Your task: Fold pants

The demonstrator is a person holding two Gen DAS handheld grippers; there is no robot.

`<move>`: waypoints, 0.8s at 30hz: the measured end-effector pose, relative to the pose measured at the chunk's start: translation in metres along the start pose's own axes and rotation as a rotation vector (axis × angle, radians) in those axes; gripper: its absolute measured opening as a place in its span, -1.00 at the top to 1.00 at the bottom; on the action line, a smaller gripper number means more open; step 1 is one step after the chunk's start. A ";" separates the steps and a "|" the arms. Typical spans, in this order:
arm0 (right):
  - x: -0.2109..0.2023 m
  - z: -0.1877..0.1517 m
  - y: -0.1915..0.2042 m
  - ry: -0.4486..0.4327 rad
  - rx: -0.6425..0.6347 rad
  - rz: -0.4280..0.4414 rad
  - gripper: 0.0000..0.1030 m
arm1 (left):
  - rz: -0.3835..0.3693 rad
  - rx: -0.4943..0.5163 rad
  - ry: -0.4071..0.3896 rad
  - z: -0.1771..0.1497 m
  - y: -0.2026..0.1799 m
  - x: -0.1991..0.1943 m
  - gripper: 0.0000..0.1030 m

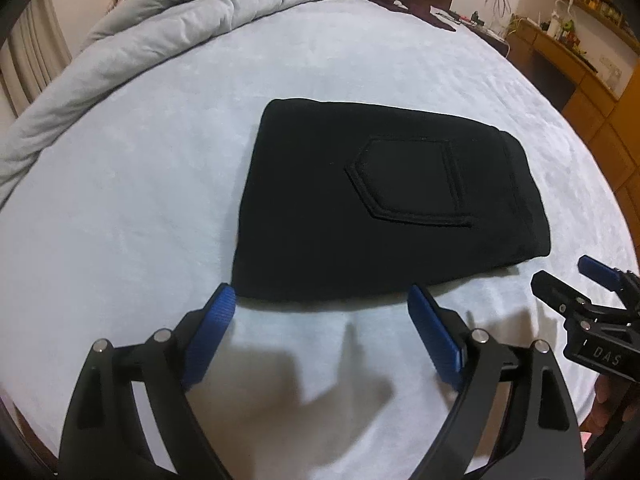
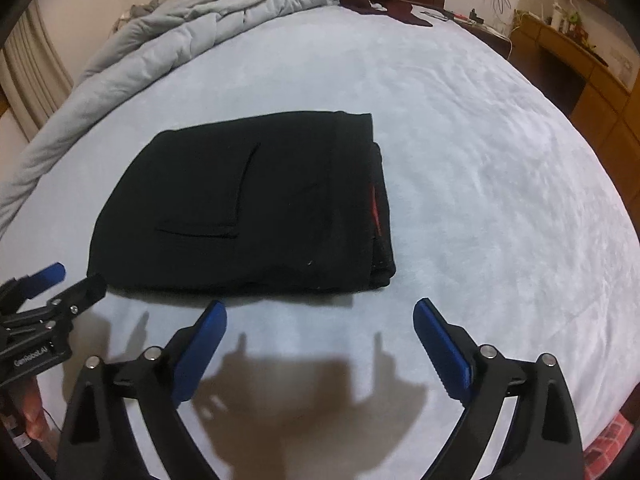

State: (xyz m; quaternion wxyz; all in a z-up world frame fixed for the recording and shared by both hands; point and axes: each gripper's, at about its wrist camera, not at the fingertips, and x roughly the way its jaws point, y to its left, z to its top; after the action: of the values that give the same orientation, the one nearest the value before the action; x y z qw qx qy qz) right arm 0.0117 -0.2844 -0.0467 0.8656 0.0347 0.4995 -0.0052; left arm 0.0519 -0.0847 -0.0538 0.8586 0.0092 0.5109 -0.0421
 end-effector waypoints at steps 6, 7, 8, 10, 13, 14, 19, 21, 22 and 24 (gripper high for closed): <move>-0.001 0.001 -0.008 0.002 0.042 0.010 -0.87 | 0.007 -0.007 -0.015 -0.001 0.002 -0.005 -0.71; -0.001 0.001 -0.009 -0.001 0.043 0.012 -0.87 | 0.009 -0.014 -0.018 0.000 0.003 -0.006 -0.72; -0.001 0.001 -0.009 -0.005 0.040 0.009 -0.87 | 0.010 -0.016 -0.020 0.000 0.003 -0.007 -0.72; 0.000 0.001 -0.009 -0.005 0.036 0.001 -0.87 | 0.008 -0.018 -0.020 -0.001 0.004 -0.008 -0.72; 0.003 0.001 -0.010 0.005 0.040 0.001 -0.87 | 0.009 -0.020 -0.017 -0.001 0.005 -0.009 -0.73; 0.004 0.001 -0.011 0.009 0.044 0.002 -0.87 | 0.012 -0.018 -0.012 -0.001 0.005 -0.008 -0.73; 0.006 0.000 -0.009 0.018 0.049 0.003 -0.87 | 0.016 -0.002 0.001 -0.002 0.004 -0.008 -0.73; 0.008 -0.001 -0.009 0.025 0.049 0.004 -0.87 | 0.024 0.003 0.001 -0.003 0.002 -0.008 -0.73; 0.008 -0.001 -0.008 0.027 0.050 0.007 -0.87 | 0.024 0.007 0.001 -0.003 0.002 -0.008 -0.73; 0.009 -0.002 -0.007 0.029 0.051 0.010 -0.87 | 0.027 0.009 0.002 -0.003 0.002 -0.009 -0.73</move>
State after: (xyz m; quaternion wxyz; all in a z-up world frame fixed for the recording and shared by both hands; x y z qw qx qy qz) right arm 0.0142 -0.2909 -0.0556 0.8571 0.0591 0.5116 -0.0131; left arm 0.0449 -0.0822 -0.0480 0.8584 0.0200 0.5116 -0.0326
